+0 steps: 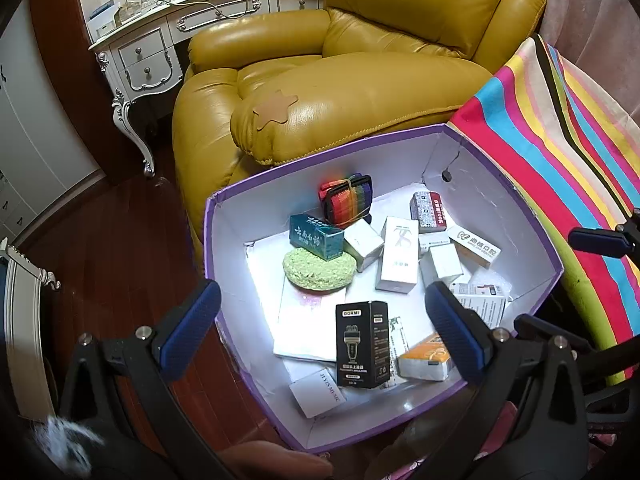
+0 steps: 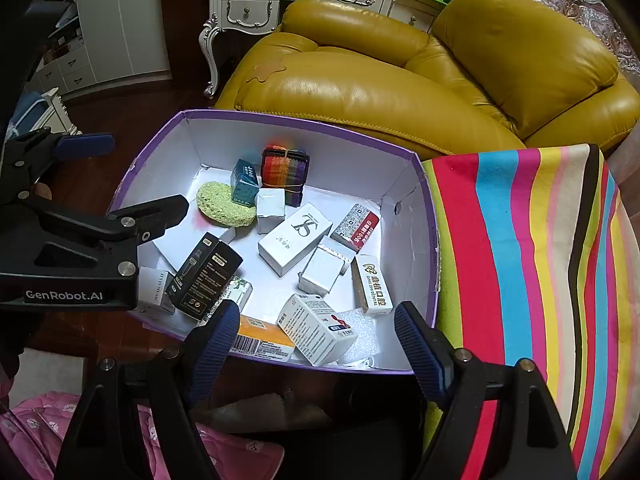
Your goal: Organize objects
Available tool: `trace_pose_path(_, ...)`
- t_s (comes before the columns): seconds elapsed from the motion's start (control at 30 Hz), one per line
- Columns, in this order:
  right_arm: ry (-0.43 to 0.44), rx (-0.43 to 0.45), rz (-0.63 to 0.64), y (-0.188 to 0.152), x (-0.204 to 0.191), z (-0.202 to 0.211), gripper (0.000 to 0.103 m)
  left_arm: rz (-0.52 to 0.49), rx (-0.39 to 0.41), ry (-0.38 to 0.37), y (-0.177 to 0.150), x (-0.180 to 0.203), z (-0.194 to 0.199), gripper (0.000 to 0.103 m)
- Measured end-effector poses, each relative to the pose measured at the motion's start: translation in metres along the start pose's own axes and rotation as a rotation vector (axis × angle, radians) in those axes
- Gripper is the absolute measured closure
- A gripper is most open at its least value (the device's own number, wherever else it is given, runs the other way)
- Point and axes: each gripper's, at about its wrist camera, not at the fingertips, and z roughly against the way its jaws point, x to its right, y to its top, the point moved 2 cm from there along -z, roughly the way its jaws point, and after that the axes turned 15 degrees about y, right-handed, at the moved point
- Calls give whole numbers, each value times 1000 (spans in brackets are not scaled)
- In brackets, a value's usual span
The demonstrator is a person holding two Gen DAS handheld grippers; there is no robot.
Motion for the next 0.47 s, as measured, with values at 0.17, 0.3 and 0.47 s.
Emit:
trace_pose_path(0.17,2,-2,1,0,-1,-1,22,6,0,-1,-4,3,5,0)
trace_pose_path(0.3,5,-4,3,-2,-2,-2,22,11,-4,-7,-7,5,7,0)
trace_pose_path(0.47,6,-8,6,-4,-2,-3,22,49,34,0,-12,3,13,0)
